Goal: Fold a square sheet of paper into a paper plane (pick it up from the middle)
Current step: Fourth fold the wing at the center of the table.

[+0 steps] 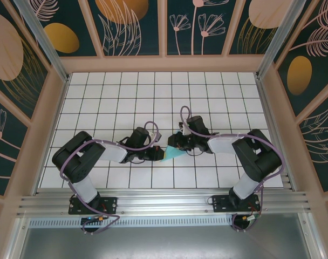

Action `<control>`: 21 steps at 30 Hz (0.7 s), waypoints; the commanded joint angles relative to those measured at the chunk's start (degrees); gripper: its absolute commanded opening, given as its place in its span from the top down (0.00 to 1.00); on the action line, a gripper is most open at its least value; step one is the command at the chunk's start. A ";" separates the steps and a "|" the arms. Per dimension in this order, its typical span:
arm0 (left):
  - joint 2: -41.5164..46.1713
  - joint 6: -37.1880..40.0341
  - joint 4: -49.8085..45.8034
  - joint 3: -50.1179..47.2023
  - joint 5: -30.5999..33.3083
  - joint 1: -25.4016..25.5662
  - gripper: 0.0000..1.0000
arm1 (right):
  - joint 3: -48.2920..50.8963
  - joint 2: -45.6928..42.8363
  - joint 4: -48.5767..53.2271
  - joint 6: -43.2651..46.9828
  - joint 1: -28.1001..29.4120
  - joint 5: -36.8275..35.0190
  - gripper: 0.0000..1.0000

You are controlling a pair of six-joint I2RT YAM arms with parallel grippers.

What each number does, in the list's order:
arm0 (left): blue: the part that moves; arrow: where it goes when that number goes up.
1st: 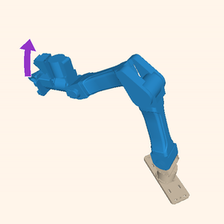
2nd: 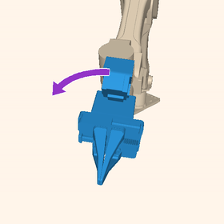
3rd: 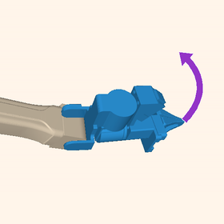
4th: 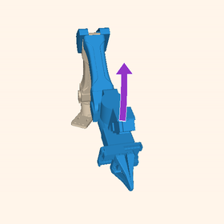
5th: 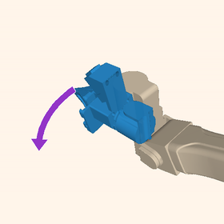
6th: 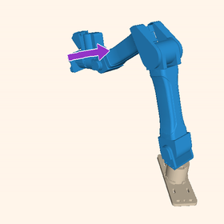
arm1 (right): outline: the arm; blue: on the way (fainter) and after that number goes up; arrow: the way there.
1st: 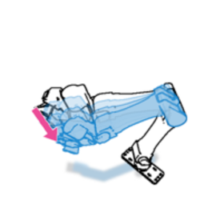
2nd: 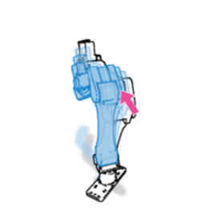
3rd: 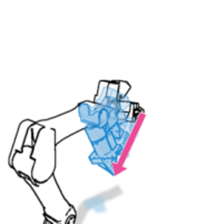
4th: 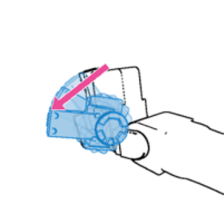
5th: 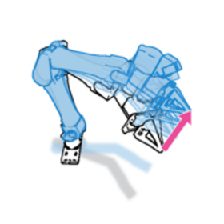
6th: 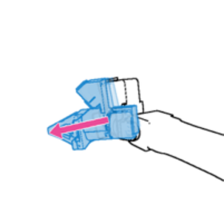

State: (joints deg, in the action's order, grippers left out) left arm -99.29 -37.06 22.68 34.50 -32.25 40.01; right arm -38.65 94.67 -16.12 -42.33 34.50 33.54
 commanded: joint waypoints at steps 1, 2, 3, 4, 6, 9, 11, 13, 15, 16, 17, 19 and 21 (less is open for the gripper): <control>-1.67 1.02 -2.79 0.83 0.09 -0.41 1.00 | -2.61 0.42 -1.07 0.37 0.48 1.46 0.70; -1.82 1.02 -2.81 0.91 -0.23 -0.38 1.00 | -2.92 0.82 -0.74 0.30 0.48 1.12 0.70; -1.92 1.02 -2.84 1.00 -0.23 -0.37 1.00 | -3.28 1.41 -0.41 0.35 0.46 1.15 0.70; -1.95 1.09 -2.95 1.05 -0.26 -0.37 1.00 | -3.60 1.92 -0.38 0.49 0.48 1.20 0.70; -2.12 1.42 -3.37 1.18 -0.46 -0.37 1.00 | -3.93 2.84 0.34 0.51 0.47 0.03 0.70; -2.23 2.21 -4.06 1.45 -0.73 -0.38 1.00 | -4.35 4.13 2.75 0.94 -0.02 -2.55 0.70; -2.22 2.54 -4.21 1.45 -0.67 -0.42 1.00 | -4.50 4.43 4.30 1.36 -0.15 -4.32 0.70; -2.32 3.02 -4.63 1.49 -0.92 -0.38 1.00 | -4.21 4.61 5.48 1.59 -0.42 -5.49 0.70; -2.40 3.69 -5.15 1.49 -1.29 -0.37 1.00 | -3.57 4.63 5.09 1.51 -0.69 -5.78 0.70; -2.48 3.91 -5.33 1.49 -1.32 -0.42 1.00 | -3.62 4.86 5.58 1.51 -0.72 -6.18 0.71; -2.57 4.16 -5.32 1.49 -1.37 -0.42 1.00 | -3.63 5.10 5.67 1.83 -0.82 -6.27 0.71; -2.88 4.45 -5.53 1.53 -1.88 -0.38 1.00 | -3.47 5.36 5.00 1.93 -0.83 -5.86 0.71; -3.10 4.61 -5.74 1.62 -2.07 -0.46 1.00 | -3.47 5.31 4.53 1.98 -0.82 -5.49 0.71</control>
State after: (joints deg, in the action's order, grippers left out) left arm -100.25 -34.48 20.78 35.94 -34.24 39.68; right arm -41.93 98.67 -12.64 -41.85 34.26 29.58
